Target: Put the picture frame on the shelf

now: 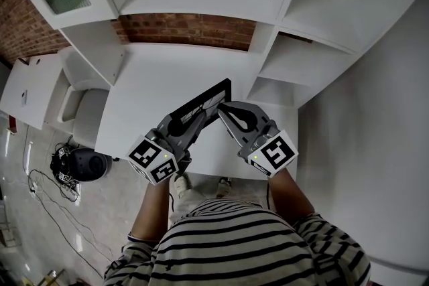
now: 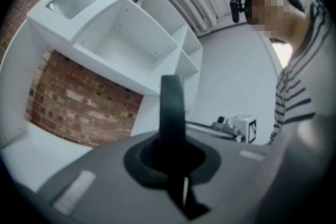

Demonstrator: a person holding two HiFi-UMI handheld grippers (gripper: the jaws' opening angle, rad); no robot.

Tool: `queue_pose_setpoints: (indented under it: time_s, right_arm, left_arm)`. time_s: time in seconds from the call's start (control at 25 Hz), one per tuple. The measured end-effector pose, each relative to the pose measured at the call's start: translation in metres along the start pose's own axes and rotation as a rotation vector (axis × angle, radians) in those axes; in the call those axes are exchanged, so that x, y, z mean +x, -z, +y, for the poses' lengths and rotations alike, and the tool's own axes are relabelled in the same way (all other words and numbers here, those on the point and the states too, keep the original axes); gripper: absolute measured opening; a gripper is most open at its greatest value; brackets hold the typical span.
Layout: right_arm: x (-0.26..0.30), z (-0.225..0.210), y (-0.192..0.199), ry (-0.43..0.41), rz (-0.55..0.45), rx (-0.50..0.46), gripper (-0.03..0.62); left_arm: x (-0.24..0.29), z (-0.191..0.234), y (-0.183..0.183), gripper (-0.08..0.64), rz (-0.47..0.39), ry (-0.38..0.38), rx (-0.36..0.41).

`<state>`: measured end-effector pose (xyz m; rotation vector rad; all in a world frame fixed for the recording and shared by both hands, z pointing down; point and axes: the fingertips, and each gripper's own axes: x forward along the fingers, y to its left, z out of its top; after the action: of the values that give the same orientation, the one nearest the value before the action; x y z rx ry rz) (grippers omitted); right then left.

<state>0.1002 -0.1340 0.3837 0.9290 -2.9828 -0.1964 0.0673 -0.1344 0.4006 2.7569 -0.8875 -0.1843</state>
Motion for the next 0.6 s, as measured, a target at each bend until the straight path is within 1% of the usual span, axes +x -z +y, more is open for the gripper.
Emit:
queue_pose_setpoints:
  time_s: [0.16,0.36,0.6]
  right_arm:
    - [0.014,-0.009,0.000,0.059,0.013,-0.012,0.009]
    - [0.037,-0.025,0.001,0.179,0.043,-0.005,0.009]
    - [0.064,-0.038,-0.009,0.262,0.059,-0.035,0.009]
  left_arm:
    - [0.000,0.019,-0.010,0.015,-0.005,0.046,0.004]
    - [0.001,0.043,-0.027,0.015,0.013,0.109,0.013]
    - [-0.002,0.068,-0.044,0.015,0.002,0.162,0.016]
